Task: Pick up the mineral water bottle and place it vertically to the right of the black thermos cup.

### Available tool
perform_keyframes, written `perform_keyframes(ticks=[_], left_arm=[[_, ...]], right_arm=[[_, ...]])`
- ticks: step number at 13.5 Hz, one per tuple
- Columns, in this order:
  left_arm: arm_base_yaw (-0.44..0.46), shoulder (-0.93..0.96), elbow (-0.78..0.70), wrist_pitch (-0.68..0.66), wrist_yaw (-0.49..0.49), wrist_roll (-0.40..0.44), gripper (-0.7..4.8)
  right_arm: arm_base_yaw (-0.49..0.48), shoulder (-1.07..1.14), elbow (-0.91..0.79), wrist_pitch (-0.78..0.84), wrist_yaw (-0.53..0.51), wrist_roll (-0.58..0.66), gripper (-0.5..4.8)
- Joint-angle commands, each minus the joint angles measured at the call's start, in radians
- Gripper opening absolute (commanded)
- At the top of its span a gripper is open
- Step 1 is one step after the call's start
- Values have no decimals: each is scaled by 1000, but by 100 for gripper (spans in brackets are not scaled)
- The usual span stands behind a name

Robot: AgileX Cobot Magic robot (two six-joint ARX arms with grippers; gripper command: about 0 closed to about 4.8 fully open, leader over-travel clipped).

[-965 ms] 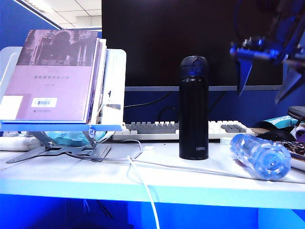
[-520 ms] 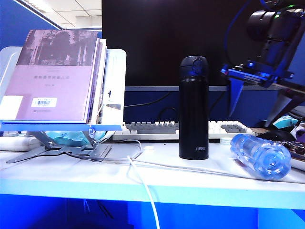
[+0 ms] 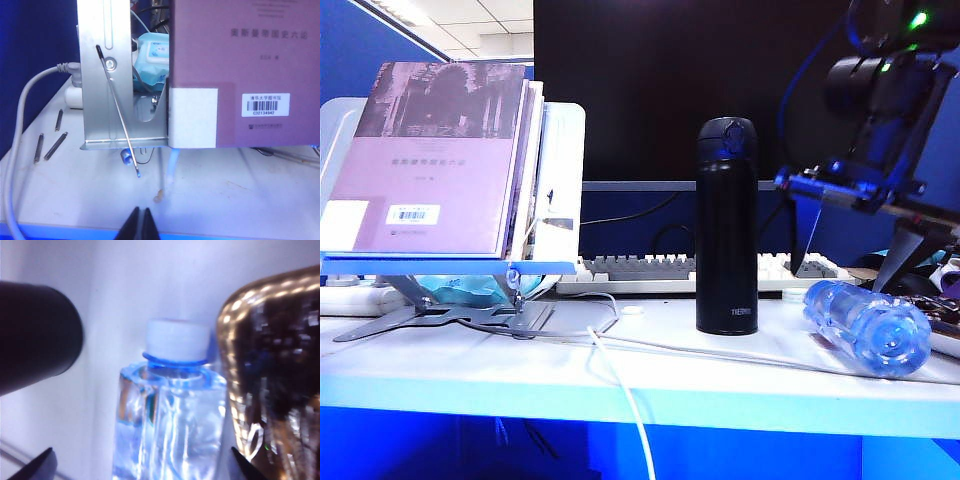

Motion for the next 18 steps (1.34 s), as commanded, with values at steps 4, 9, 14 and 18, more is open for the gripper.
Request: perform_keyframes(ticks=[4,9,14,18], left_arm=[[0,-3,0,-12,5,4,-4],[0,-3,0,-12,5,4,-4],[0,-3,0,-12,5,4,-4],[0,-3,0,-12,5,4,-4]], right_arm=[[2,98,106,-7,16,24,479],[2,132,124,-96,88,3,479],[1,132,128,-157,200,0,209],[0,121,129,-67,200,-1,70]])
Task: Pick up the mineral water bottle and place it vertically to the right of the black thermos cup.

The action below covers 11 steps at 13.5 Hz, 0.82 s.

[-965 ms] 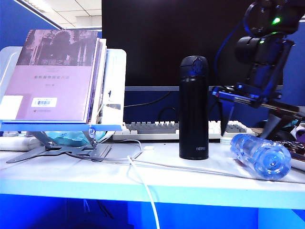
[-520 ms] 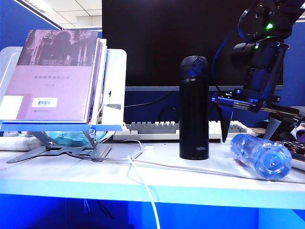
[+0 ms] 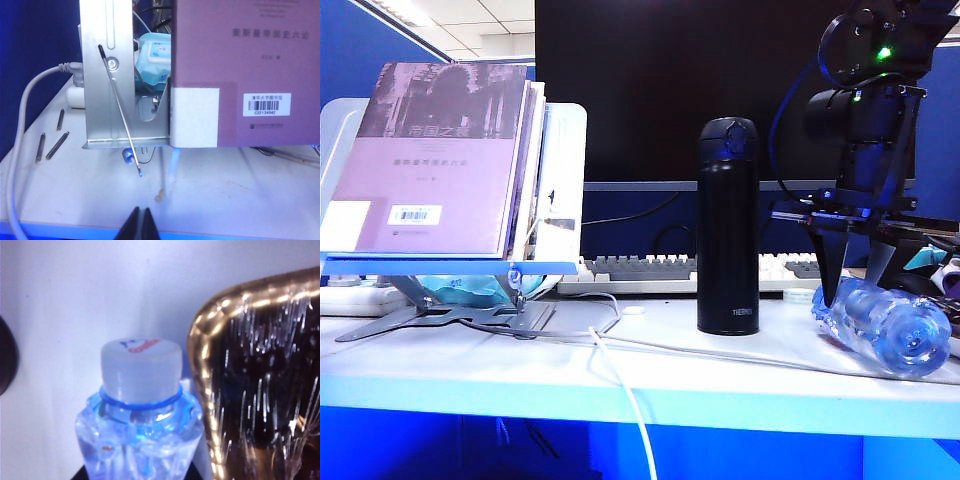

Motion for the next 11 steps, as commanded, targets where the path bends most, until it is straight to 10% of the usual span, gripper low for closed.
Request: perform_keyframes(ticks=[1,11], left_arm=[[0,-3,0,-12,5,4,-4],[0,-3,0,-12,5,4,-4]], right_arm=[[-7,-24,0,84,56,5,70],[37,-348,-1,459,140,-30,70]])
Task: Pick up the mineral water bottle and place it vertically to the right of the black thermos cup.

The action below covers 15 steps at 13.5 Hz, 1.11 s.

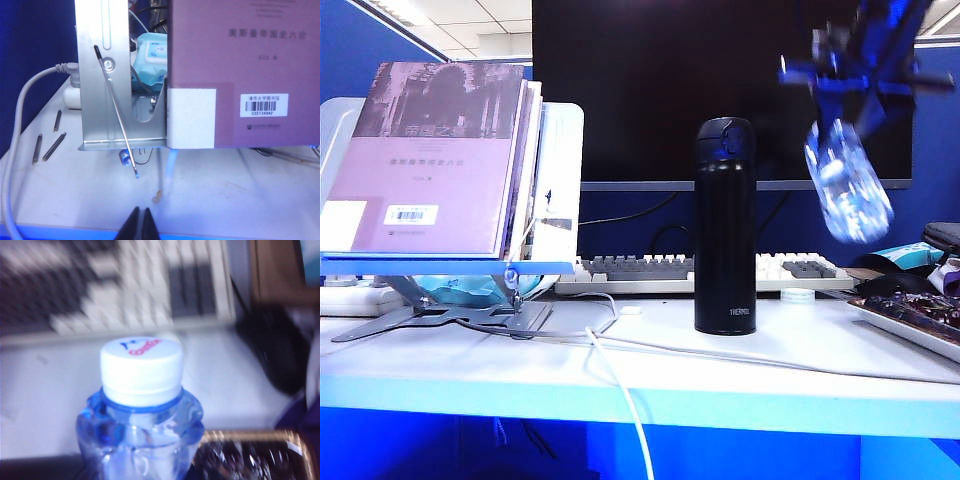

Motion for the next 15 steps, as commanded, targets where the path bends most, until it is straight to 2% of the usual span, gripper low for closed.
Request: perform_keyframes(ticks=[1,4,9,13,15], left_arm=[[0,-3,0,-12,5,4,-4],[0,-3,0,-12,5,4,-4],[0,-3,0,-12,5,4,-4],[0,-3,0,-12,5,4,-4],[0,-3,0,-12,5,4,-4]], right_arm=[[50,-58,10,127,-6,-27,69],[99,-214,10,143,5,-46,62],[100,-460,10,191,48,-100,62],[100,-520,5,342,91,-186,62],[100,-520,-82,520,111,-215,62]])
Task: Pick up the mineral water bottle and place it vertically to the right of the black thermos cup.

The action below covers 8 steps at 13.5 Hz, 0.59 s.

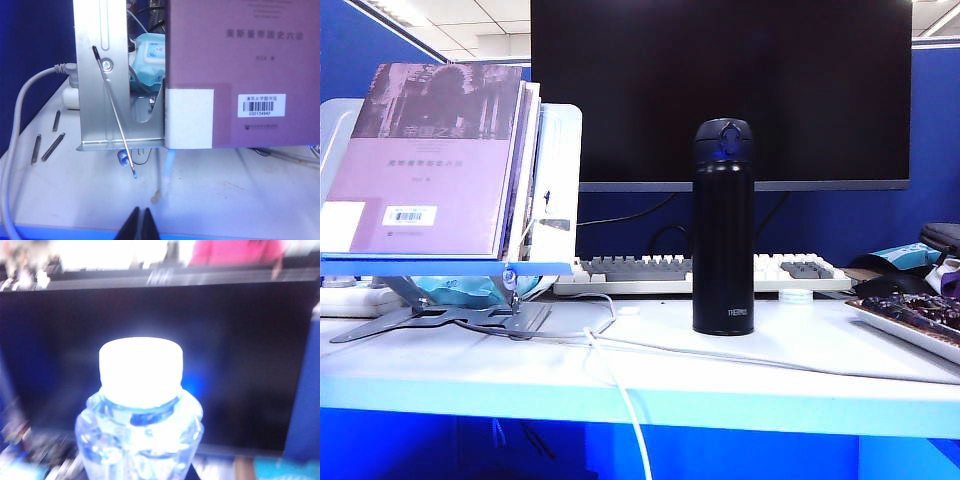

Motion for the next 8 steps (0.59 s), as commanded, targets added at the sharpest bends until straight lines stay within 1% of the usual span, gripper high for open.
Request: perform_keyframes(ticks=[1,2,3,4,6,8], left_arm=[[0,-3,0,-12,5,4,-4],[0,-3,0,-12,5,4,-4],[0,-3,0,-12,5,4,-4],[0,-3,0,-12,5,4,-4],[0,-3,0,-12,5,4,-4],[0,-3,0,-12,5,4,-4]], right_arm=[[1,-8,-121,276,11,-30,62],[1,-15,-218,341,15,-28,62],[12,-30,-312,405,55,-13,61],[31,-52,-396,459,69,-10,48],[61,-78,-534,521,143,-2,47],[63,-76,-645,600,148,17,20]])
